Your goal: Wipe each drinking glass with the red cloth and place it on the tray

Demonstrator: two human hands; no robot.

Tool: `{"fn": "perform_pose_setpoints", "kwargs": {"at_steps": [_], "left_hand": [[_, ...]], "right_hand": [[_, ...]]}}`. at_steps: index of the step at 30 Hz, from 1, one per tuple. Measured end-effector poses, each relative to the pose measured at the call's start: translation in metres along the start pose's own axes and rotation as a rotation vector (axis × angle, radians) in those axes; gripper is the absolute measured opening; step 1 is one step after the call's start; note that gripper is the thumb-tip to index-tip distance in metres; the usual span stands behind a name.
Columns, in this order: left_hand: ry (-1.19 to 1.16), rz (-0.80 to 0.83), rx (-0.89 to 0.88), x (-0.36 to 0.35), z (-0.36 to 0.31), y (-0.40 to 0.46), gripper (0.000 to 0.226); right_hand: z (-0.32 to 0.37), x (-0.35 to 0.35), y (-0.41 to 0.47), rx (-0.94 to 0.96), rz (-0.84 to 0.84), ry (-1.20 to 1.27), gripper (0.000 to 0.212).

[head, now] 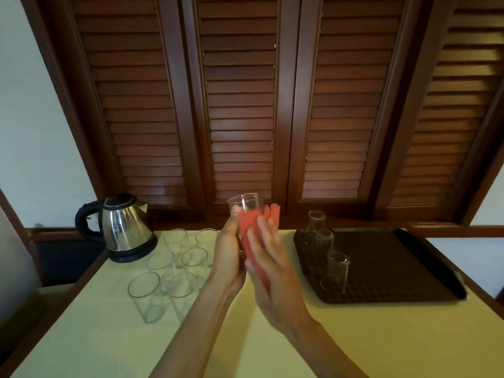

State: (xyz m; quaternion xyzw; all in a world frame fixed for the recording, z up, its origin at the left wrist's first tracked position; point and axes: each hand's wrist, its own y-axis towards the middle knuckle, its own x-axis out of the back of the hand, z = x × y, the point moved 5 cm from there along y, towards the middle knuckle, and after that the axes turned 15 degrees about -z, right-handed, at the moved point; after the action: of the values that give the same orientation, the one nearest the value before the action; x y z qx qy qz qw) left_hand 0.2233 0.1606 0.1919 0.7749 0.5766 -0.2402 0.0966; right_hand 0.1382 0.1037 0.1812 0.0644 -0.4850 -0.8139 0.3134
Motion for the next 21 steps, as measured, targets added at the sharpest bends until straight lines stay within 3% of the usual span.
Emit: {"fn": "perform_pose_setpoints", "kwargs": {"at_steps": [3,8,11,13,17,20,21], "left_hand": [[0.113,0.054,-0.056,-0.008,0.009,-0.013,0.049],[-0.042,0.041,-0.036,-0.003,-0.003,0.0,0.061],[0.05,0.053,-0.074,-0.004,0.012,-0.009,0.053],[0.041,0.062,-0.048,-0.006,0.02,-0.011,0.051],[-0.05,0.009,-0.012,0.0,0.009,0.005,0.062],[0.067,0.041,-0.044,-0.003,0.019,-0.004,0.056],[0.08,0.048,-0.039,-0.005,0.022,-0.008,0.054]], "right_hand": [[-0.009,0.008,0.036,-0.127,-0.159,-0.006,0.054],[-0.003,0.0,-0.004,-0.004,0.01,0.006,0.054],[-0.017,0.004,0.024,-0.184,-0.126,0.034,0.054],[-0.01,-0.001,0.034,-0.197,-0.143,0.046,0.053],[-0.006,-0.004,-0.004,-0.037,0.042,-0.026,0.054],[-0.02,0.009,0.023,-0.242,-0.113,0.035,0.056],[-0.014,0.01,0.032,-0.228,-0.118,0.01,0.055]]}}
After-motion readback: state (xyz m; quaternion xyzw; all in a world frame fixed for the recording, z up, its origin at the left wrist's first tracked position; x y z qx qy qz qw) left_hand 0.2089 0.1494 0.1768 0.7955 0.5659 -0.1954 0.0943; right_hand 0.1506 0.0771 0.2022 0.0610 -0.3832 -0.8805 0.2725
